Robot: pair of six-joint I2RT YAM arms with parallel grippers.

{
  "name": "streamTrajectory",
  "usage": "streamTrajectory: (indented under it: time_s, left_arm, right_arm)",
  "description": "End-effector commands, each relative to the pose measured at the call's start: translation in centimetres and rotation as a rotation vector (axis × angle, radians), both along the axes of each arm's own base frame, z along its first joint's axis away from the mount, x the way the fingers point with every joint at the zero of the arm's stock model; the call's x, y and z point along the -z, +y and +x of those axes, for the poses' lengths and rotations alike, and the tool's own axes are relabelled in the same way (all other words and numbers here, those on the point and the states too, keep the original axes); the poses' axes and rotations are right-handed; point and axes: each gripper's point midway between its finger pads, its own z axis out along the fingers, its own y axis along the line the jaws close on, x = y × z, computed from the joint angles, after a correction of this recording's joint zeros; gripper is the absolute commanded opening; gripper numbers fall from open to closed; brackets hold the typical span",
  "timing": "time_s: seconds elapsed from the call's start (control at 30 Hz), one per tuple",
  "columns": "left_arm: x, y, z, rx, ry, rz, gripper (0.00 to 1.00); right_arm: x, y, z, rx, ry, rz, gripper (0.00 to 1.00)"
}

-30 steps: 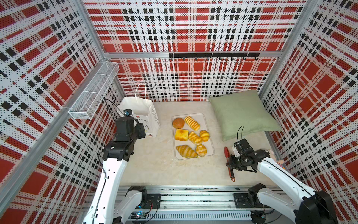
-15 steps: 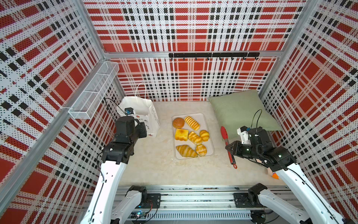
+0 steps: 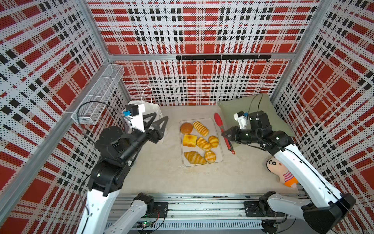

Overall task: Pack bread into a paper bag
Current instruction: Pick up the clamp from the center of the board.

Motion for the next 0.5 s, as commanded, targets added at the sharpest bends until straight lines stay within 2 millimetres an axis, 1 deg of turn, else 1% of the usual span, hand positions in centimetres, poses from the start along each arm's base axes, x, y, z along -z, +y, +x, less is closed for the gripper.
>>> streamTrajectory:
  time_s: [0.0, 0.1, 0.17, 0.2, 0.27, 0.37, 0.43, 0.47]
  left_arm:
    - [1.2, -6.1, -1.0, 0.419, 0.031, -0.156, 0.64]
    - [1.3, -7.9, -0.5, 0.504, 0.042, -0.207, 0.64]
    - [1.1, -9.2, -0.4, 0.558, 0.043, -0.218, 0.64]
    - [0.8, -9.6, -0.5, 0.573, 0.034, -0.224, 0.64]
    - [-0.1, -10.0, -0.3, 0.592, 0.009, -0.260, 0.64]
    - [-1.4, -10.4, -0.8, 0.642, -0.029, -0.316, 0.64]
    - [-1.9, -10.6, -1.5, 0.669, -0.055, -0.333, 0.64]
    - [-1.9, -10.6, -1.5, 0.667, -0.063, -0.333, 0.65]
  right_arm:
    - [-13.9, 3.0, -2.9, -0.269, -0.520, 0.279, 0.02]
    - [-16.1, 2.9, -3.8, -0.287, -0.600, 0.320, 0.03]
    - [-16.6, 2.7, -3.7, -0.269, -0.611, 0.319, 0.04]
    - [-16.4, 2.8, -3.7, -0.273, -0.603, 0.314, 0.04]
    - [-15.4, 3.3, -3.4, -0.285, -0.571, 0.294, 0.04]
    - [-14.0, 3.6, -2.9, -0.279, -0.544, 0.263, 0.04]
    - [-13.6, 3.5, -2.8, -0.264, -0.545, 0.264, 0.04]
    - [-13.4, 3.4, -2.7, -0.258, -0.544, 0.264, 0.04]
